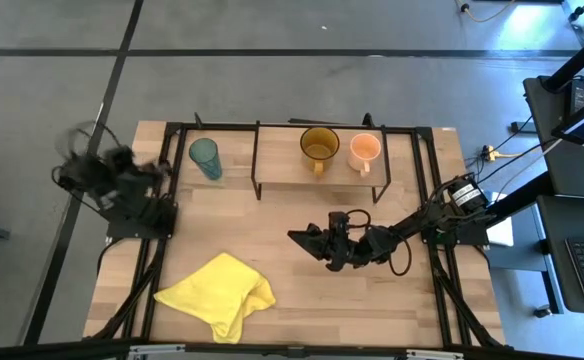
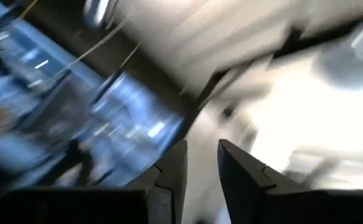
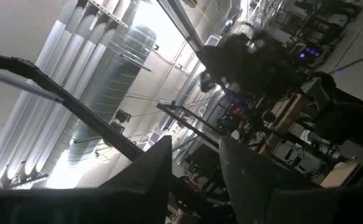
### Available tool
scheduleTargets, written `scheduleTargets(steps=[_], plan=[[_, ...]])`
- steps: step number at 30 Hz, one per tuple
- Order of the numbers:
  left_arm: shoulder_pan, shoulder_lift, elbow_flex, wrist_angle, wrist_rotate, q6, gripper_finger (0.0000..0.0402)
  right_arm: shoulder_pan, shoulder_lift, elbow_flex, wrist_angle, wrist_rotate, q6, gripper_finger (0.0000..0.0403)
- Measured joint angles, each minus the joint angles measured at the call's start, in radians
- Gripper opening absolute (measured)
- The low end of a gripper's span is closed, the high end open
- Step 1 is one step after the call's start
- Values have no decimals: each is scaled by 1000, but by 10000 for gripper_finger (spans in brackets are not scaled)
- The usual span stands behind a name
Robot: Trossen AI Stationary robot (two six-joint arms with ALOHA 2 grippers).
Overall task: Stack small to large cups/mugs on shelf
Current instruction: Put the blue glass on the shelf
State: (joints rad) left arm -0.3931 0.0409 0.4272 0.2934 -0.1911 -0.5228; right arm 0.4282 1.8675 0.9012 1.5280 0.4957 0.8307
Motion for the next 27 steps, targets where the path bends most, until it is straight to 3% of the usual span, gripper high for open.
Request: scheduleTargets(steps=[4,7,12,13,17,20,23,25,27], plan=[[0,171,438,-705,-118,116,72,0,0,0,0,0,0,136],[0,352,736,-1132,-176,142,69,0,0,0,0,0,-3,136],[0,604,1080,-1826,-382,-7,69,0,0,0,-1,0,-23,136],[0,635,1114,-1884,-414,-49,69,0,0,0,0,0,-26,136],[0,661,1145,-1819,-450,-92,69,-2,0,0,0,0,-28,136],[5,668,1120,-1862,-627,-204,69,-6,0,0,-1,0,-27,136],[34,664,1076,-1859,-689,-327,69,-6,0,0,0,0,-27,136],[41,655,1022,-1832,-650,-346,69,-6,0,0,0,0,-32,136],[40,656,956,-1718,-474,-273,69,-6,0,0,0,0,-51,136]])
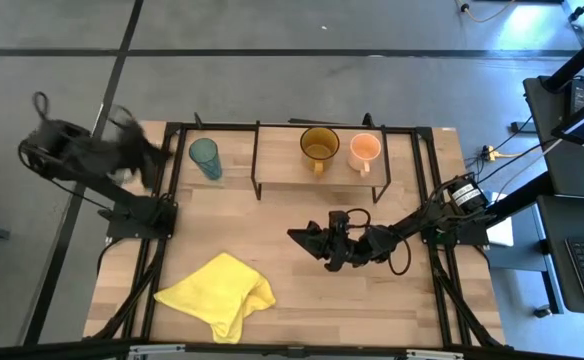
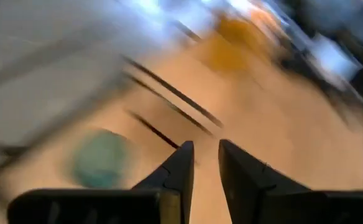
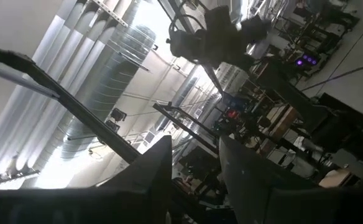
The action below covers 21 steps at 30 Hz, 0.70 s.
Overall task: Stack small to large cups/mugs on shelf
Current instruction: Put the blue glass on the shelf
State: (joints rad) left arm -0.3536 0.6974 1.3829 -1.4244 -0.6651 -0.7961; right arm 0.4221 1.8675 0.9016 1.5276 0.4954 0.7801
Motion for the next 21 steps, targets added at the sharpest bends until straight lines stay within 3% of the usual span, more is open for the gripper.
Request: scheduleTargets(steps=[3,5,9,12,15,21], plan=[[-8,14,-129,201,343,225,69,0,0,0,-4,0,-12,136],[0,48,-197,262,465,308,69,0,0,0,-5,-1,-22,136],[53,160,-269,248,507,482,69,0,0,0,-5,-2,-22,136],[159,245,-272,235,365,612,69,0,0,0,-6,-2,-1,136],[351,290,-263,292,265,806,69,0,0,0,-5,-2,5,136],[916,362,-117,328,571,1095,69,8,0,0,-7,-32,31,136]])
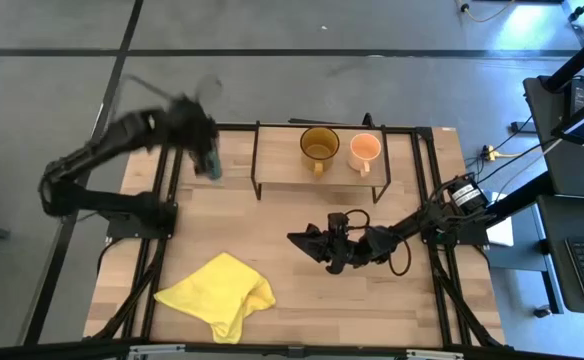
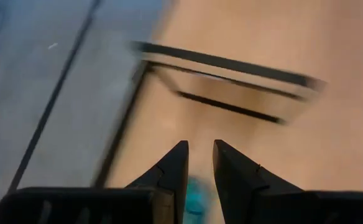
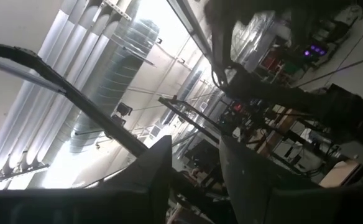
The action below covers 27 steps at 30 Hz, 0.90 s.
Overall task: Stack small to large cups/mugs on shelf
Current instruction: Put the blue glass on the shelf
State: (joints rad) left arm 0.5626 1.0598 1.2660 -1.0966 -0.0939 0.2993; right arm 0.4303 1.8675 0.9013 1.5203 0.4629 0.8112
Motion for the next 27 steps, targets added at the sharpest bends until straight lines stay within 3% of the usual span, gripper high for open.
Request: scheduleTargets(steps=[4,7,10,13,16,21,27], plan=[[307,102,176,-81,201,50,69,16,0,0,0,8,-4,136],[412,169,297,-126,303,-18,69,20,0,0,0,10,-8,136],[476,219,384,-213,291,-84,69,20,0,0,0,12,-9,136],[488,285,396,-371,268,-132,69,20,0,0,0,12,-19,136],[481,341,380,-491,156,-139,69,20,0,0,-1,12,-44,136],[450,356,332,-478,142,-103,69,20,0,0,1,7,-62,136],[409,384,282,-456,40,-51,69,20,0,0,2,5,-85,136]])
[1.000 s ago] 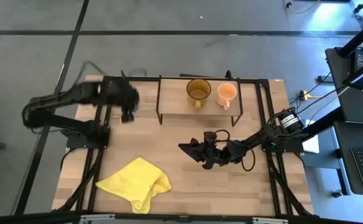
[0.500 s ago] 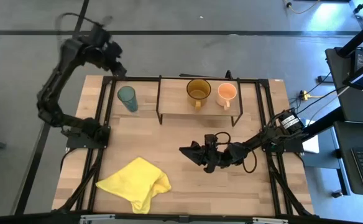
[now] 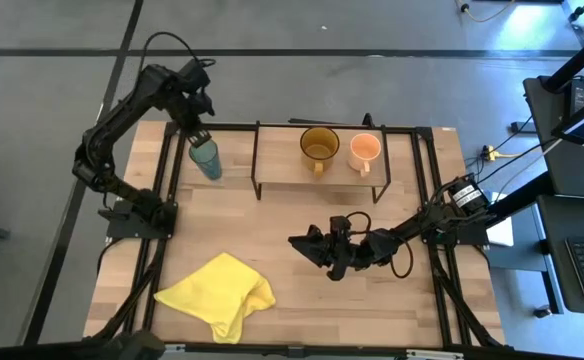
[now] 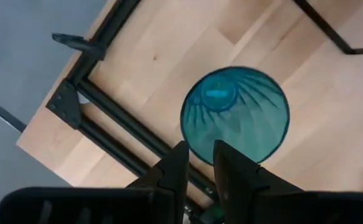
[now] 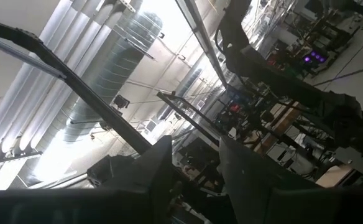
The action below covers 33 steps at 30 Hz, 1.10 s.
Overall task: Stack small to large cups/mugs on shelf
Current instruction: Put the blue glass on the shelf
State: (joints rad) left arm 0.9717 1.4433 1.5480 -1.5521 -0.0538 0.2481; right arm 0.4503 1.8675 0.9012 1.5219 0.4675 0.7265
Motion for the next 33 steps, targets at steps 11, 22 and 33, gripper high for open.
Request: scheduleTargets(steps=[11,22,33], plan=[[-76,2,-34,93,26,33,101,0,0,0,0,-20,1,136],[-67,2,-137,88,-38,78,142,0,0,0,0,-19,4,136],[-67,3,-212,219,-35,100,142,6,0,0,4,-26,35,136]])
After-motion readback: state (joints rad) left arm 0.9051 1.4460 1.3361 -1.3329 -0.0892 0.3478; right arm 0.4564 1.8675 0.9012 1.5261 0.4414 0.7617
